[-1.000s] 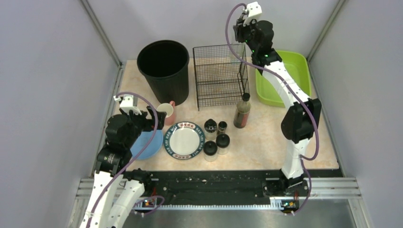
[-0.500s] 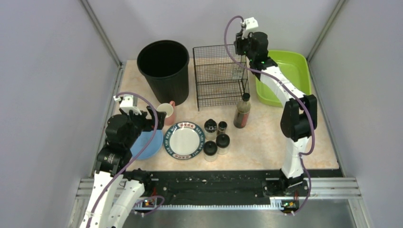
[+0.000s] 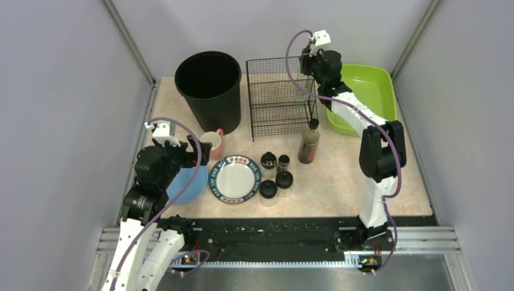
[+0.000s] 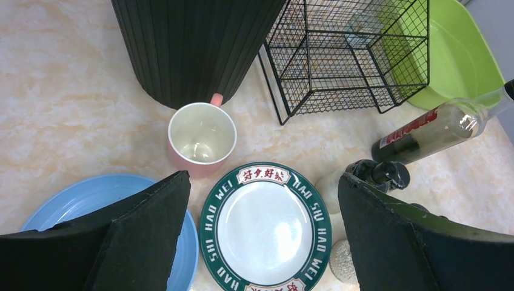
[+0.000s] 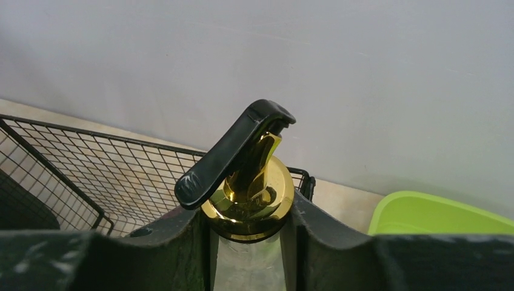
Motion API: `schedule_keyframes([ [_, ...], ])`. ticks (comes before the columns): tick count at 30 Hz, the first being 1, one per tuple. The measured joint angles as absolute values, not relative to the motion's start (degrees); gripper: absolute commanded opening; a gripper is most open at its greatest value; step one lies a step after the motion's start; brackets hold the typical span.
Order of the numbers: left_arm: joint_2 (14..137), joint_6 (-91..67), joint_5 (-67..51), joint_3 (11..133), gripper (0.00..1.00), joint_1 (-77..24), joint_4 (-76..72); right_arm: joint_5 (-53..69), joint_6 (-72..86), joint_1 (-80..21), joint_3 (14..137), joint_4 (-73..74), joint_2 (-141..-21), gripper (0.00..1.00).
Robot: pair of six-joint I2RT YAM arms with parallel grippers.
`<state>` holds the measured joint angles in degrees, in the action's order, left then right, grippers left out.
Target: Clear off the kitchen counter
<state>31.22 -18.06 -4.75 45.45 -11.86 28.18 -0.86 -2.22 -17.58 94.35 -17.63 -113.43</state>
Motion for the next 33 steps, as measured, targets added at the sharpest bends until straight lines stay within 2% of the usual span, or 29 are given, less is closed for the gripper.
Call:
schedule_keyframes([
  [5, 31.2, -18.1, -4.6, 45.4, 0.96, -11.9, 28.2, -1.2, -1.3, -17.6, 94.1, -16.8, -113.1, 0.58],
  [10, 31.1, -18.1, -4.6, 45.4, 0.96, -11.9, 28.2, -1.3, -1.2, -17.6, 93.8, -14.4, -111.3, 0.68],
  [20, 30.5, -18.1, -4.6, 45.3, 0.96, -11.9, 28.2, -2.1, -1.6, -17.7, 92.4, -10.9, -100.1, 0.71],
  [33, 29.4, -18.1, -4.6, 45.3, 0.96, -11.9, 28.2, -4.1, -0.8, -21.6, 73.3, -4.0, -69.8, 0.72],
])
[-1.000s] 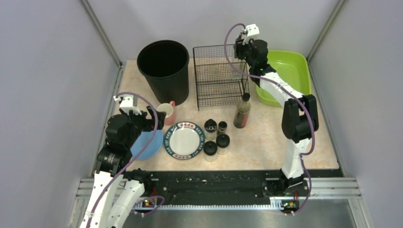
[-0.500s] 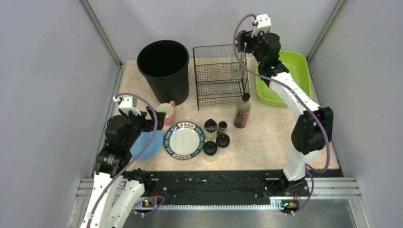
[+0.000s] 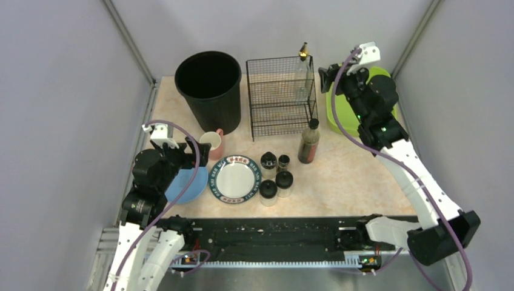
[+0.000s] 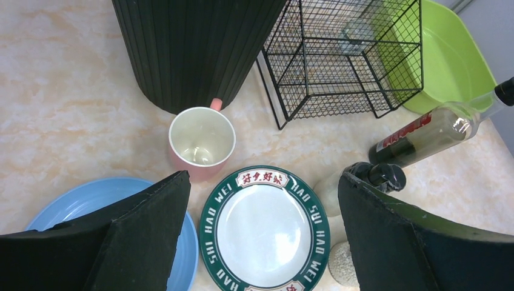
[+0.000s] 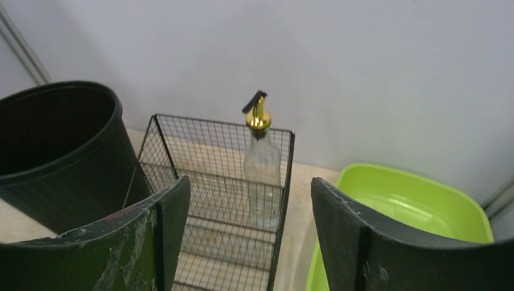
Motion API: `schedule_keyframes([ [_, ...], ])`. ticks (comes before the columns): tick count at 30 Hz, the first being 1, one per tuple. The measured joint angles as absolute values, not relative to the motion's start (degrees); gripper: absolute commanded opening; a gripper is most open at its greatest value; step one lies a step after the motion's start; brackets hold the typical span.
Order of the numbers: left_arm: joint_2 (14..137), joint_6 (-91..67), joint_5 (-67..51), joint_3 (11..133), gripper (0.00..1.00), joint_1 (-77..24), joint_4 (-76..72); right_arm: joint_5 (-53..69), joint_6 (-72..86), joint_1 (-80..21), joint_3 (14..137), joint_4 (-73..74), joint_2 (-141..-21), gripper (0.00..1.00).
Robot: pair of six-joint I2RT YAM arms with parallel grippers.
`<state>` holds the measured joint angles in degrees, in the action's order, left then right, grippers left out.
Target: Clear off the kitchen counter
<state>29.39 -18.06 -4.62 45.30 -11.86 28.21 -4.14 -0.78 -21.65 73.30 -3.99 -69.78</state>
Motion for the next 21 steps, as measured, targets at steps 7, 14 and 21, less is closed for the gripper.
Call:
schedule_keyframes([
  [7, 29.4, -18.1, -4.6, 45.3, 0.96, -11.9, 28.2, -2.2, 3.2, -21.7, 62.5, 3.2, -58.1, 0.8],
  [14, 29.4, -18.1, -4.6, 45.3, 0.96, -11.9, 28.2, 0.7, 5.7, -22.2, 53.3, 8.1, -51.6, 0.9],
  [21, 29.4, -18.1, -4.6, 45.3, 0.96, -11.9, 28.2, 1.4, 7.6, -23.2, 46.0, 8.6, -50.4, 0.92],
])
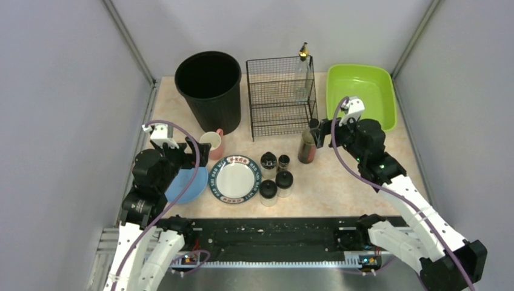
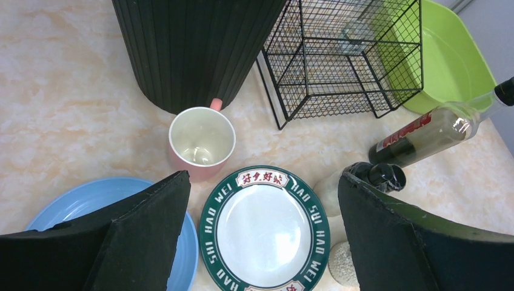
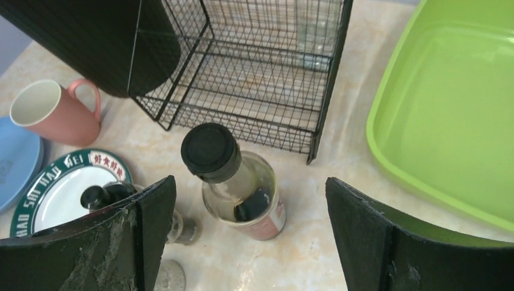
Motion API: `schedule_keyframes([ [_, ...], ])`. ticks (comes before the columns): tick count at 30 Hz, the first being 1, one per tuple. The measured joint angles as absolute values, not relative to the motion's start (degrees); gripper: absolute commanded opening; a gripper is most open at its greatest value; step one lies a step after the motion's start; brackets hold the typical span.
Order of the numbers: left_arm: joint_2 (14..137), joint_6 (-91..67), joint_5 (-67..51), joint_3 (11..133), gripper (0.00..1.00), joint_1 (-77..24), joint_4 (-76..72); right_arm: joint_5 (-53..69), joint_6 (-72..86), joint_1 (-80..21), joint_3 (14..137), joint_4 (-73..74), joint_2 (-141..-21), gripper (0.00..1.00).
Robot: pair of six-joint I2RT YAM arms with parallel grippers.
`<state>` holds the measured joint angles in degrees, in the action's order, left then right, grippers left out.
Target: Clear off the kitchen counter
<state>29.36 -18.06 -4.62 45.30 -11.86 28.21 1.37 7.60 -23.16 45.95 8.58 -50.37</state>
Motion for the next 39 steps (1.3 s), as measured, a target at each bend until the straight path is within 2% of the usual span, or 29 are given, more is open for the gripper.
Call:
schedule_keyframes([
  [9, 29.4, -18.1, -4.6, 45.3, 0.96, -11.9, 28.2, 0.2, 9.1, -25.5, 43.4, 3.3, -56.4, 0.9],
  [19, 29.4, -18.1, -4.6, 45.3, 0.96, -11.9, 28.2, -1.5, 9.6, -27.6, 43.0, -4.3, -61.6, 0.72],
  [22, 29.4, -18.1, -4.7, 45.3, 0.96, -11.9, 28.2, -2.1, 9.6, -28.3, 43.0, -5.2, -62.6, 0.64],
  [28, 29.4, -18.1, -4.7, 45.3, 0.96, -11.9, 28.2, -3.7, 9.0, -28.9, 42.7, -5.9, -63.5, 0.39],
  [33, 29.4, -18.1, -4.7, 45.3, 0.96, -11.9, 28.2, -6.2, 7.4, -29.2, 42.7, -6.4, -63.7, 0.0],
  [39, 29.4, -18.1, -4.7, 45.3, 0.96, -11.9, 28.2, -6.5, 7.2, -30.0, 42.7, -6.5, -63.8, 0.0],
])
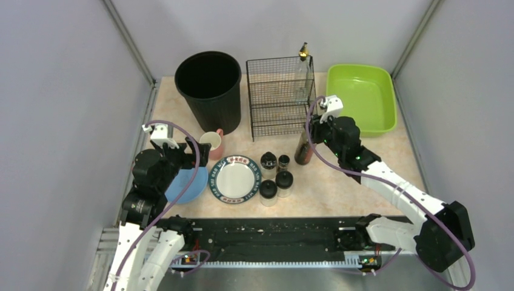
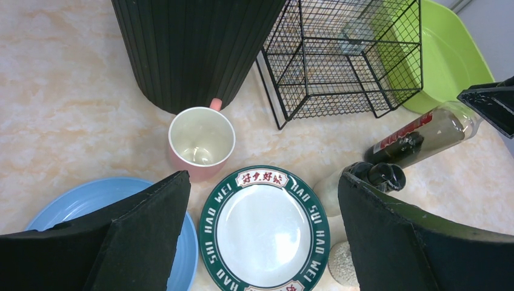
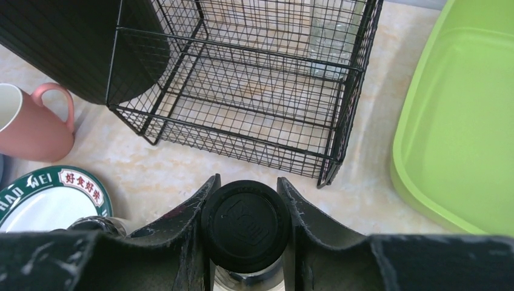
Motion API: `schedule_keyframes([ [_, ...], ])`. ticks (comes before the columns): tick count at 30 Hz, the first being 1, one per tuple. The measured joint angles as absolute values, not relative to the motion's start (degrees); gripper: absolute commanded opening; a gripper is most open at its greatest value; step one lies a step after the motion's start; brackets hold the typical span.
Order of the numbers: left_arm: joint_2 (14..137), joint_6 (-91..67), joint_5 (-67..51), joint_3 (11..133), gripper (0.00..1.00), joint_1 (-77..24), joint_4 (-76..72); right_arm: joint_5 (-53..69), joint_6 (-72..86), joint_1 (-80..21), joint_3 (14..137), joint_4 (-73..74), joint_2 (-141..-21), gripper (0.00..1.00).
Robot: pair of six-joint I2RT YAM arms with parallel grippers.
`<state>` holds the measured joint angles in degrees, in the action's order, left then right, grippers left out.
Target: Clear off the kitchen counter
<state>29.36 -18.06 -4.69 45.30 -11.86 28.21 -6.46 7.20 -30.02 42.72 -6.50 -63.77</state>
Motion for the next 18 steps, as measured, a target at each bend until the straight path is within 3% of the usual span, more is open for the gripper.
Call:
schedule_keyframes([
  [8, 29.4, -18.1, -4.9, 45.3, 0.96, -11.9, 28.2, -8.2, 5.4, -33.0, 44.5, -0.5, -62.2, 0.0],
  [18, 29.4, -18.1, -4.9, 45.3, 0.96, -11.9, 28.2, -9.6, 1.1, -35.2, 59.2, 12.5, -62.0, 0.0],
])
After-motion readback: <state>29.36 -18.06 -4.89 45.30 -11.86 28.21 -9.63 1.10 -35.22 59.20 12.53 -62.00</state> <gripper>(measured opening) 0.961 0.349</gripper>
